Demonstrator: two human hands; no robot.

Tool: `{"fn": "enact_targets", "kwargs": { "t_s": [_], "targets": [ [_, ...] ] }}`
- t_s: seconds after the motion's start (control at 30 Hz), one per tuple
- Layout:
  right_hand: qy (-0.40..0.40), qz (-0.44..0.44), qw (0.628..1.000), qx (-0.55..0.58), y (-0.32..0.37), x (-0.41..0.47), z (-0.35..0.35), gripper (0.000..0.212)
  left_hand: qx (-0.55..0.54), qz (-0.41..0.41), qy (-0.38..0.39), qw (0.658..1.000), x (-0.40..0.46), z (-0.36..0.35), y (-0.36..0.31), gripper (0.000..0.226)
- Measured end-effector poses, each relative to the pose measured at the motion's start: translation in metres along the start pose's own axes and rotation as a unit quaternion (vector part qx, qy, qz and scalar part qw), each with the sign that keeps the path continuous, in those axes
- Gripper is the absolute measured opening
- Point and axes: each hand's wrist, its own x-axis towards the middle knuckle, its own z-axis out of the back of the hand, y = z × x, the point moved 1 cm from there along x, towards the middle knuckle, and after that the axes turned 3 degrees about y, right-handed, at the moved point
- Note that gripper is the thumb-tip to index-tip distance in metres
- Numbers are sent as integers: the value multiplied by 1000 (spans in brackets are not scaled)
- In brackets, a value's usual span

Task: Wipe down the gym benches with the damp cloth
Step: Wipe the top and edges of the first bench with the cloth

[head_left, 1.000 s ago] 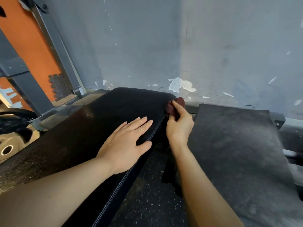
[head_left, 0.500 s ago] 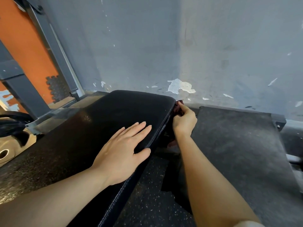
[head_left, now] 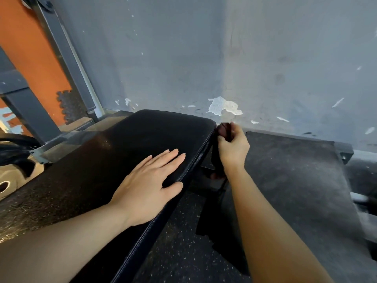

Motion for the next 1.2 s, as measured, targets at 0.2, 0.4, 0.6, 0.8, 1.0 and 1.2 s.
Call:
{"fn": "enact_targets", "kwargs": {
  "t_s": [0.2,0.4,0.6,0.8,1.0,1.2],
  "targets": [
    [109,11,987,121,5,-3,0,47,4,-2,0,1000,2,-1,2,60],
    [50,-10,998,-23,-4,-9,-5,42,12,0,3,1000,1,0,2,59],
    [-1,43,996,-80,1,-5,-4,38,15,2,10,1000,1,-1,1,60],
    [36,-4,982,-187,-13,-17,0,42,21,4,15,1000,2,0,0,60],
    [37,11,997,67,10,-17,1,40,24,1,14,1000,2,0,1,59],
    [58,25,998,27,-4,-21,2,46,29,8,18,999,4,-1,3,67]
  ]
}}
